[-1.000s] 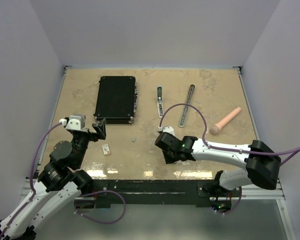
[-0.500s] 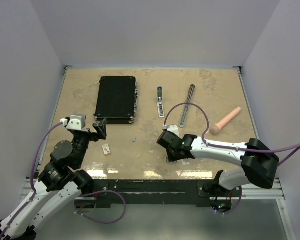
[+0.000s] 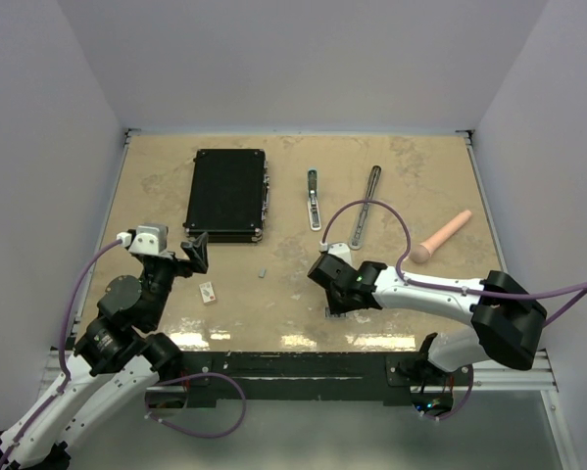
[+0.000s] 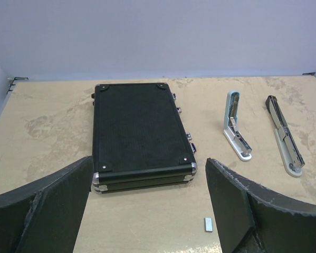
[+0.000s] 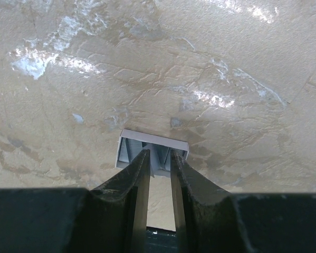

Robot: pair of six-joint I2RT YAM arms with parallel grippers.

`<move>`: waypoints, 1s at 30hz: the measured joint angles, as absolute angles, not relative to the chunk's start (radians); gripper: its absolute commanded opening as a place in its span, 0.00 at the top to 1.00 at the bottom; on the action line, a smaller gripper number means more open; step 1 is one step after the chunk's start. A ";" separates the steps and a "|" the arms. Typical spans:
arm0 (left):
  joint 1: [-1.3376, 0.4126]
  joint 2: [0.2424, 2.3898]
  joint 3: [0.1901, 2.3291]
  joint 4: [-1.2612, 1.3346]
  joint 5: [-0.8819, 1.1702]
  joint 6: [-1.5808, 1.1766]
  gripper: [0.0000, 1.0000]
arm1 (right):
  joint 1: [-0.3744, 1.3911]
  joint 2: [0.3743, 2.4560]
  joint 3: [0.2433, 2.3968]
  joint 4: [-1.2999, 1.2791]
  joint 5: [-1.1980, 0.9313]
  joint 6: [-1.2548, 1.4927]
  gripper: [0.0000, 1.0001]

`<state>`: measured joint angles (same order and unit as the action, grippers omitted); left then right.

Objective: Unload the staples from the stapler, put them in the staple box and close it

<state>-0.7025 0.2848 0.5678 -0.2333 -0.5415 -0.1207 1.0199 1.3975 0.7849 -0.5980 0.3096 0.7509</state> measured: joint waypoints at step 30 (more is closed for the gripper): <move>-0.702 0.283 0.568 -0.233 -0.538 -0.121 0.09 | 1.020 1.402 0.746 -0.551 0.278 0.759 0.85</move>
<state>-0.7025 0.2829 0.5678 -0.2329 -0.5385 -0.1207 1.0199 1.4025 0.7456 -0.5510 0.2779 0.7586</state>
